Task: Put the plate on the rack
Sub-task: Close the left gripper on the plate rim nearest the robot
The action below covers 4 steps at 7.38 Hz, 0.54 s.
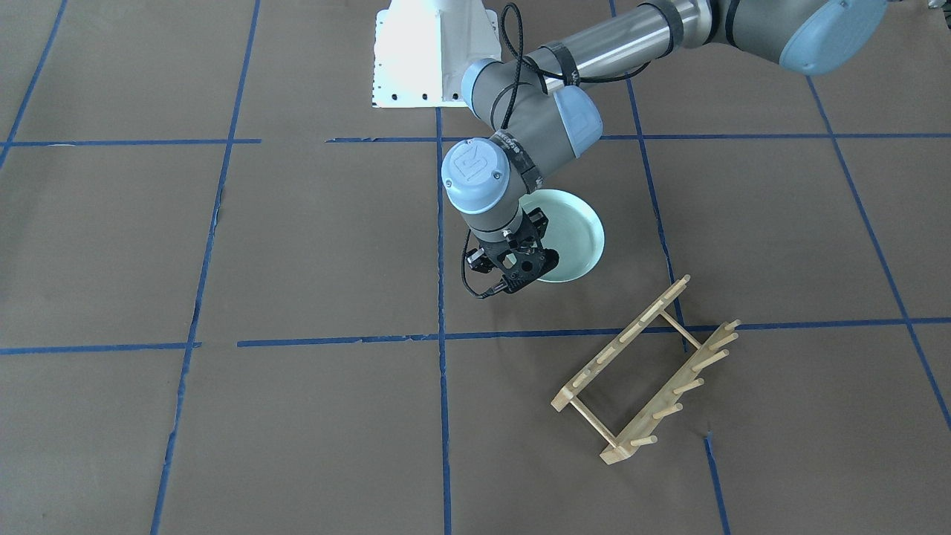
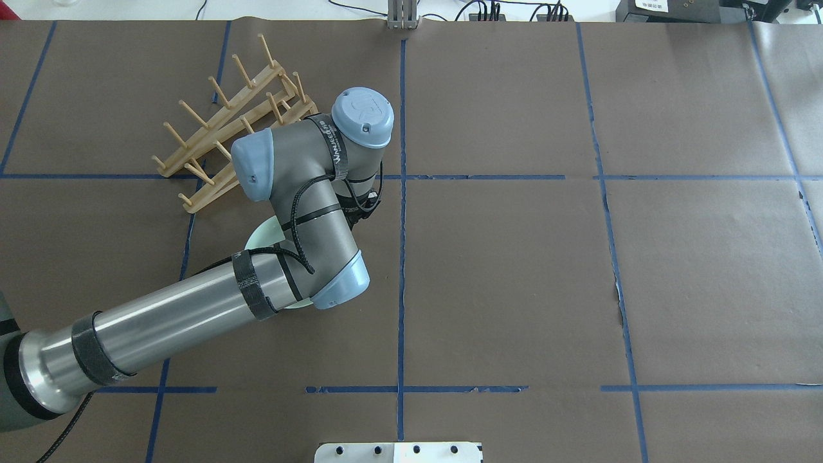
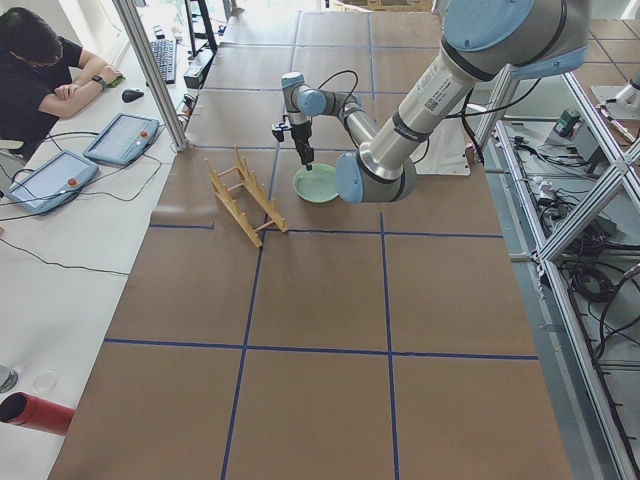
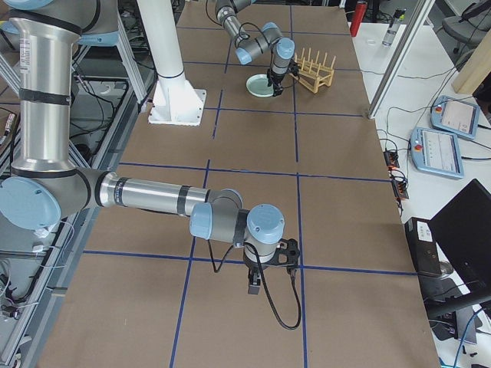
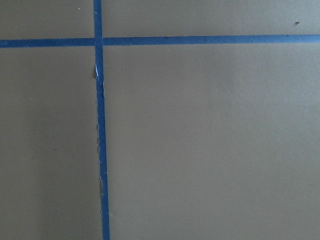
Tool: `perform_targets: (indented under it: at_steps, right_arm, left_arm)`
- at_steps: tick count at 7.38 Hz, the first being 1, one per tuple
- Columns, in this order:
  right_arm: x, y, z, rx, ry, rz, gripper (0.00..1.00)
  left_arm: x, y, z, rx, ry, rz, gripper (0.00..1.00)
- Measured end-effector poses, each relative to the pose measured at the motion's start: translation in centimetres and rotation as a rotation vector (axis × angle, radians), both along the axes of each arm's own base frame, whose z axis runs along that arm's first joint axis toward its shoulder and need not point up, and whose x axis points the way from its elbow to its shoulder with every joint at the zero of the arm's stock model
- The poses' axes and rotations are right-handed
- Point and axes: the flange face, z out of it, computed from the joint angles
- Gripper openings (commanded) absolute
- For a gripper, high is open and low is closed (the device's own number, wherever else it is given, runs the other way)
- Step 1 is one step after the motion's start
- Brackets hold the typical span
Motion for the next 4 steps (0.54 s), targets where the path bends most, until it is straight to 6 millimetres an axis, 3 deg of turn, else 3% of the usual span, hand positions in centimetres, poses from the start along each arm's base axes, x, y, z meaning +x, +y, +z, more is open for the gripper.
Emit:
perform_targets:
  at_steps: [1,4]
  right_arm:
    - [-0.02,0.00,0.00,0.000,0.000,0.000,1.00]
    - [-0.03,-0.01,0.00,0.000,0.000,-0.001,1.00]
  left_arm:
    - [0.05,0.01,0.02,0.004,0.006,0.001,0.55]
    - [0.10,0.06,0.41,0.006,0.007,0.003,0.42]
